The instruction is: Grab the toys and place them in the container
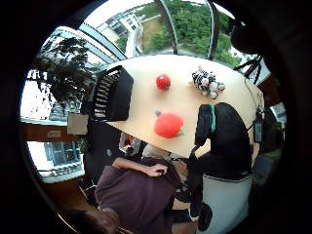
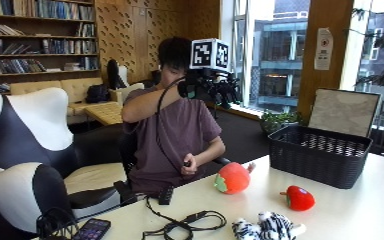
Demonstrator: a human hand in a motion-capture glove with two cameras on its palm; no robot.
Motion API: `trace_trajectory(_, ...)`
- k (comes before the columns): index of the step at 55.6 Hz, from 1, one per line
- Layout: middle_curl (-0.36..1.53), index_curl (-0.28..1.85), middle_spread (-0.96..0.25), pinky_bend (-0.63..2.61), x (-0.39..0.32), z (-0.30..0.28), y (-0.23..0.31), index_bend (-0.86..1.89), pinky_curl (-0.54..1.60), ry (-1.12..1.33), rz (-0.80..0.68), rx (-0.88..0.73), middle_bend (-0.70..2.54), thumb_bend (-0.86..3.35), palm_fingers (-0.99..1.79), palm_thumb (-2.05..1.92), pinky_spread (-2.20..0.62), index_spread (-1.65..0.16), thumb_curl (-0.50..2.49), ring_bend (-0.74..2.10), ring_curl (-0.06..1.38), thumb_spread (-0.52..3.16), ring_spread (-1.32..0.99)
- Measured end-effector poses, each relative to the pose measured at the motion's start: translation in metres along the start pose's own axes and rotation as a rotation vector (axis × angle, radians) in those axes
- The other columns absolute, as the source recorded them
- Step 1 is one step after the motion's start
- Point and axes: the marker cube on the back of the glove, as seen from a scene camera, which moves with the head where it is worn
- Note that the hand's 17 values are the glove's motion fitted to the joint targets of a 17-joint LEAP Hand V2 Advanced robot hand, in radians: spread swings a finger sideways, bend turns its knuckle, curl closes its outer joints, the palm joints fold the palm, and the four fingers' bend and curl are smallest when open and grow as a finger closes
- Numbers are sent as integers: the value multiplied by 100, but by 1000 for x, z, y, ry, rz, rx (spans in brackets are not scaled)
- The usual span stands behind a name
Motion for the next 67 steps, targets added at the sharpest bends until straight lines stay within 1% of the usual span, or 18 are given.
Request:
trace_trajectory(1,-2,4,-3,58,0,0,0,22,12,-1,0,-1,-1,17,42,20,-5,-7,3,42,6,41,-7)
trace_trajectory(5,-1,11,-4,70,-1,0,-6,24,21,-15,5,-19,3,23,35,24,-8,-11,6,53,14,74,-11)
trace_trajectory(9,0,15,-5,76,0,-1,-14,27,25,-30,19,-36,6,27,29,25,-9,-14,10,61,18,100,-14)
trace_trajectory(16,2,21,-6,83,8,2,-29,29,29,-35,51,-76,11,30,22,22,-11,-17,15,69,22,129,-18)
trace_trajectory(17,6,21,-9,80,10,3,-32,25,28,-38,55,-88,25,30,28,21,-11,-17,16,67,21,132,-18)
trace_trajectory(18,3,22,-7,83,11,4,-34,30,29,-44,56,-100,12,31,22,22,-11,-17,17,69,22,135,-18)
trace_trajectory(19,7,21,-10,82,13,5,-37,22,29,-53,56,-115,26,29,25,19,-11,-17,16,69,22,137,-19)
trace_trajectory(24,11,20,-9,93,21,16,-52,8,33,-144,57,-165,26,21,6,9,-8,-17,18,67,24,137,-17)
trace_trajectory(27,14,17,-5,102,27,27,-63,1,36,-186,60,-178,26,17,-7,6,-5,-16,19,67,24,134,-12)
trace_trajectory(33,18,13,0,111,38,53,-84,0,37,-199,81,-220,27,13,-16,5,-1,-15,21,66,23,130,-7)
trace_trajectory(35,19,11,3,115,44,73,-99,-1,38,-200,97,-261,24,12,-22,5,1,-14,22,65,23,129,-4)
trace_trajectory(40,21,9,7,117,56,121,-134,-2,39,-194,143,-353,22,10,-28,6,3,-13,24,62,23,127,0)
trace_trajectory(50,24,9,11,99,52,219,-174,0,34,-152,173,-542,15,6,-47,11,4,-12,28,45,20,123,4)
trace_trajectory(54,24,8,12,95,46,258,-178,-1,33,-132,141,-600,13,5,-47,13,4,-12,29,40,20,122,5)
trace_trajectory(60,23,7,12,93,42,298,-185,-3,33,-123,164,-646,11,3,-45,16,5,-11,30,35,20,120,7)
trace_trajectory(63,22,6,13,102,43,310,-188,-3,35,-142,181,-628,9,3,-34,18,6,-11,31,36,21,119,8)
trace_trajectory(66,21,6,14,107,44,316,-190,0,36,-172,191,-614,10,2,-30,20,7,-10,31,39,22,119,9)
trace_trajectory(67,21,6,15,110,45,317,-191,1,37,-178,194,-612,11,2,-22,21,7,-9,32,43,23,118,10)
